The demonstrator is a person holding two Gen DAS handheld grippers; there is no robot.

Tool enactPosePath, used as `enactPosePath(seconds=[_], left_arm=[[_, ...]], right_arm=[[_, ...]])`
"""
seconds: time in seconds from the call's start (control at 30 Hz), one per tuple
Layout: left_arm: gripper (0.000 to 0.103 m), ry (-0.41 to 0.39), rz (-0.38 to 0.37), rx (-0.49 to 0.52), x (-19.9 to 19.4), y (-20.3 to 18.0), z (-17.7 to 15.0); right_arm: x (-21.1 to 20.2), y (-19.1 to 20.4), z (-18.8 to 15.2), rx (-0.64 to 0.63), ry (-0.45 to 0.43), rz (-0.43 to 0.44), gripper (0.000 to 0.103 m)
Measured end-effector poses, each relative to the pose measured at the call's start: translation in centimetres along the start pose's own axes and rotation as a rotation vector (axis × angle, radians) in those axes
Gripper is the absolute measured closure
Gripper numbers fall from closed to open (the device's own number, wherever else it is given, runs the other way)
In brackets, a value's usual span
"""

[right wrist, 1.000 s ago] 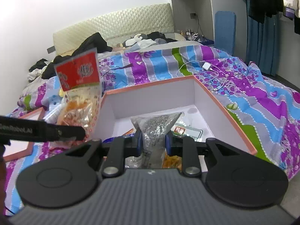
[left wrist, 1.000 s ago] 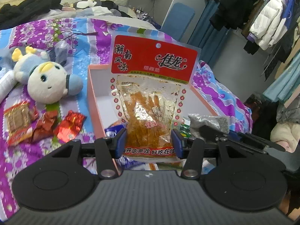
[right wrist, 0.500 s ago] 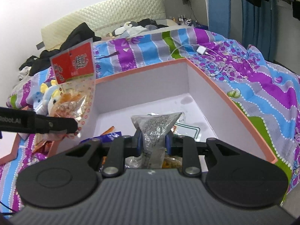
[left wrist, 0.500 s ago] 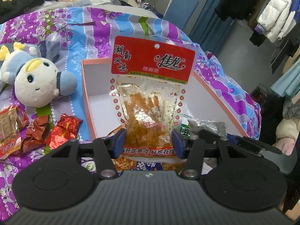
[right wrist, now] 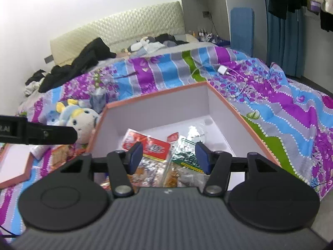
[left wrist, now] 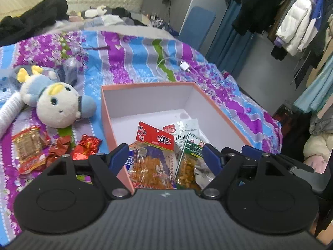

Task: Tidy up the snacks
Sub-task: 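Open both tools to drop the bags into the pink box, then move both open tools back from the box toward the remaining snacks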

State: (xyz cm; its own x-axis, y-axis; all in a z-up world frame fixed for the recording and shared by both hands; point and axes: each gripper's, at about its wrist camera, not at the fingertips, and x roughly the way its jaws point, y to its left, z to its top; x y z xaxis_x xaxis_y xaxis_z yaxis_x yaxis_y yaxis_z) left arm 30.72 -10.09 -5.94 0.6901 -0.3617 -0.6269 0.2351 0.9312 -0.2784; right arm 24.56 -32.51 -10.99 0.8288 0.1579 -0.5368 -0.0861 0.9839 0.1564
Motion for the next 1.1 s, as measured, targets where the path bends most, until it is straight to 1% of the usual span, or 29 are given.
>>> enactPosePath(seconds=[0.27, 0.37, 0.53, 0.67, 0.77, 0.97, 1.1], left_arm=[[0.021, -0.05, 0.017, -0.002, -7.7, -0.1, -2.3], [0.021, -0.071, 0.016, -0.002, -10.3, -0.3, -3.2], [0.021, -0.091, 0.04, 0.017, -14.1, -0.6, -5.2], [0.021, -0.098, 0.054, 0.01, -16.6, -0.1, -7.0], [0.021, -0.121, 0.099, 0.017, -18.3, 0.3, -8.4], [0.021, -0.126, 0.132, -0.005, -21.5, 1.0, -11.1], [0.021, -0.125, 0.147, -0.018, -23.3, 1.5, -12.9]], right_arm=[[-5.6, 2.9, -0.7, -0.004, -0.038, 0.029, 0.045], [-7.5, 4.0, -1.2, -0.016, -0.052, 0.04, 0.045], [-10.1, 5.7, -2.0, -0.023, -0.062, 0.056, 0.045], [-12.1, 6.5, -2.8, -0.016, -0.077, 0.074, 0.045], [-13.8, 7.2, -3.6, -0.009, -0.107, 0.067, 0.045], [-16.0, 8.4, -5.6, -0.011, -0.101, 0.076, 0.045], [-17.1, 9.5, -7.0, -0.032, -0.08, 0.087, 0.045]])
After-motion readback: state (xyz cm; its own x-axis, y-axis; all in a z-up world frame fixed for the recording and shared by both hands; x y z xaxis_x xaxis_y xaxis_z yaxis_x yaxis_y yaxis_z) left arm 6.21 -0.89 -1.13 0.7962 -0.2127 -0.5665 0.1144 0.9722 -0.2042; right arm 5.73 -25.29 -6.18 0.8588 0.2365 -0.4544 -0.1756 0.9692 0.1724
